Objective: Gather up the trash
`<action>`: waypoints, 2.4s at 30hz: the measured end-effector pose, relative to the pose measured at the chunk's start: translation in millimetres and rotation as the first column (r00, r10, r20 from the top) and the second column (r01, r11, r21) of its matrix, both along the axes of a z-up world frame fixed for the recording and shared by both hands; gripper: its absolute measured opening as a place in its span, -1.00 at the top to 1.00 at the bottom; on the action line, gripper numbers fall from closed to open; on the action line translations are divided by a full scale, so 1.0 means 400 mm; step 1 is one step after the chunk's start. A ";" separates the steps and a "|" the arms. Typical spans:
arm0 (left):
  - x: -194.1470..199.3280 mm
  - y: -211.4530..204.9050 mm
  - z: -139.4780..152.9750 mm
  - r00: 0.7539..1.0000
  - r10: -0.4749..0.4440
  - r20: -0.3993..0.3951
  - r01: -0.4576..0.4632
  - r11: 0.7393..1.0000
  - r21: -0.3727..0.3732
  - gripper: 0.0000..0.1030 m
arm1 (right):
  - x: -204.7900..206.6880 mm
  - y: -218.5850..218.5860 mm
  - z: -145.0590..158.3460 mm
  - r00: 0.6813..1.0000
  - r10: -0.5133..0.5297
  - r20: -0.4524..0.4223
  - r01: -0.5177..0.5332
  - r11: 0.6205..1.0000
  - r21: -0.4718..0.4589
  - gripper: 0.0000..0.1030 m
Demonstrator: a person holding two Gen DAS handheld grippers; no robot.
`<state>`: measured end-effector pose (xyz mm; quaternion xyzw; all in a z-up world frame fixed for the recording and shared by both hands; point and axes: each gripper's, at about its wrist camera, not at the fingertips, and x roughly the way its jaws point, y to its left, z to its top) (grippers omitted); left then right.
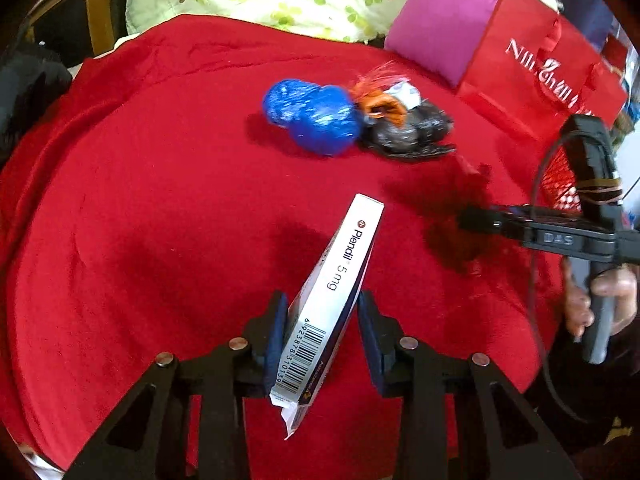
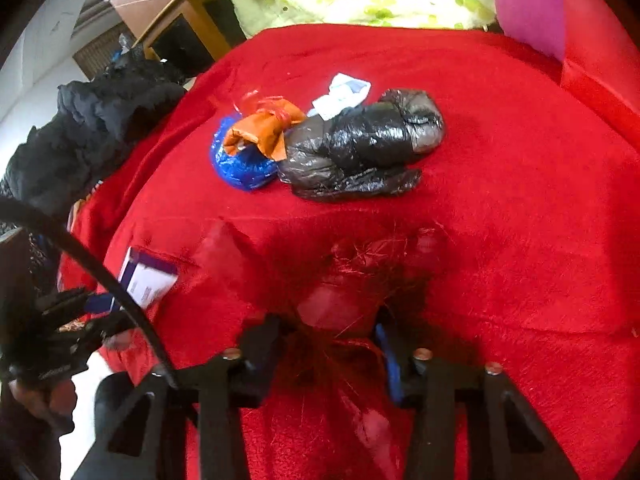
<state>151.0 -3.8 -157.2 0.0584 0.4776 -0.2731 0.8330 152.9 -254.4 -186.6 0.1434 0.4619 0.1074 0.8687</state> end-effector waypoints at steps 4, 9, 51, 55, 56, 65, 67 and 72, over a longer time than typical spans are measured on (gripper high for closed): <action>-0.022 -0.028 0.012 1.000 0.026 0.009 -0.026 0.999 -0.021 0.28 | -0.017 -0.029 0.033 0.998 -0.022 0.061 0.022 1.000 0.003 0.23; -0.025 -0.067 0.065 0.995 0.077 0.056 -0.074 0.996 -0.052 0.28 | -0.068 -0.081 0.093 0.983 -0.059 0.176 0.053 0.998 0.036 0.23; -0.189 -0.531 0.370 0.895 -0.025 0.445 0.009 0.999 0.037 0.27 | -0.418 -0.423 0.360 0.726 -0.323 0.606 0.240 0.946 0.217 0.22; -0.198 -0.549 0.378 0.891 -0.037 0.452 0.020 0.999 0.043 0.27 | -0.427 -0.441 0.362 0.716 -0.343 0.609 0.252 0.939 0.233 0.22; -0.199 -0.552 0.379 0.891 -0.039 0.453 0.022 0.999 0.043 0.27 | -0.428 -0.445 0.362 0.714 -0.347 0.608 0.254 0.938 0.237 0.22; -0.215 -0.578 0.389 0.892 -0.070 0.446 0.061 0.998 0.035 0.27 | -0.442 -0.465 0.356 0.706 -0.384 0.596 0.276 0.923 0.267 0.22; -0.218 -0.584 0.389 0.893 -0.079 0.443 0.070 0.997 0.037 0.27 | -0.443 -0.467 0.355 0.706 -0.387 0.594 0.279 0.922 0.269 0.22; -0.227 -0.591 0.390 0.894 -0.090 0.438 0.083 0.996 0.035 0.27 | -0.452 -0.463 0.357 0.700 -0.393 0.596 0.284 0.919 0.272 0.22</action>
